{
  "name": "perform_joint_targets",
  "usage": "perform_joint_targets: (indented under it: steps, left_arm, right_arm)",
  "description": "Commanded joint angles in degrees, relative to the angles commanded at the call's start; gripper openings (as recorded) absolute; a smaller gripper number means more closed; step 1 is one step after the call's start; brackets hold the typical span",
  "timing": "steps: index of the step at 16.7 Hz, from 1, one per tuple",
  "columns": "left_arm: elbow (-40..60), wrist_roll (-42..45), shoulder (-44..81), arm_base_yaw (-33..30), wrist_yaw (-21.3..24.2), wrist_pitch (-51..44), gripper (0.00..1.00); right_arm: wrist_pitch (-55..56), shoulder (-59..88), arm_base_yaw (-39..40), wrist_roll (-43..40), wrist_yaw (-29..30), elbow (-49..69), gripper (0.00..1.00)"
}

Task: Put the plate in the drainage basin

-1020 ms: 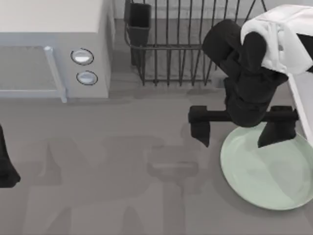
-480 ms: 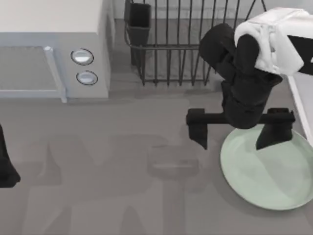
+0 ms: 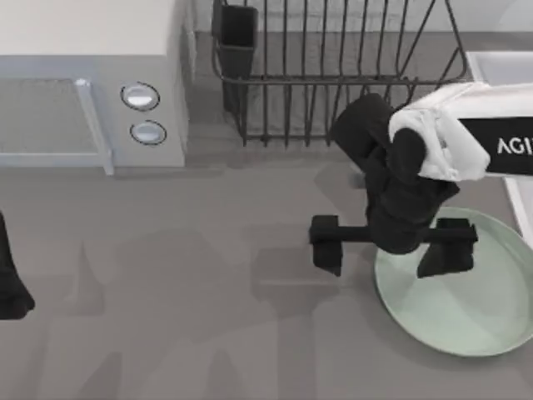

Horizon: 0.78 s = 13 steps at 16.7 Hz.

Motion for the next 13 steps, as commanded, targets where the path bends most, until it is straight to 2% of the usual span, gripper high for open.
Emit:
perform_joint_targets:
  steps: [6, 13]
  left_arm:
    - [0.0, 0.0, 0.0, 0.0, 0.0, 0.0, 1.00]
    - [0.0, 0.0, 0.0, 0.0, 0.0, 0.0, 1.00]
  right_arm:
    - [1.8, 1.0, 0.0, 0.0, 0.0, -1.3, 1.00]
    - [1.8, 1.0, 0.0, 0.0, 0.0, -1.3, 0.47]
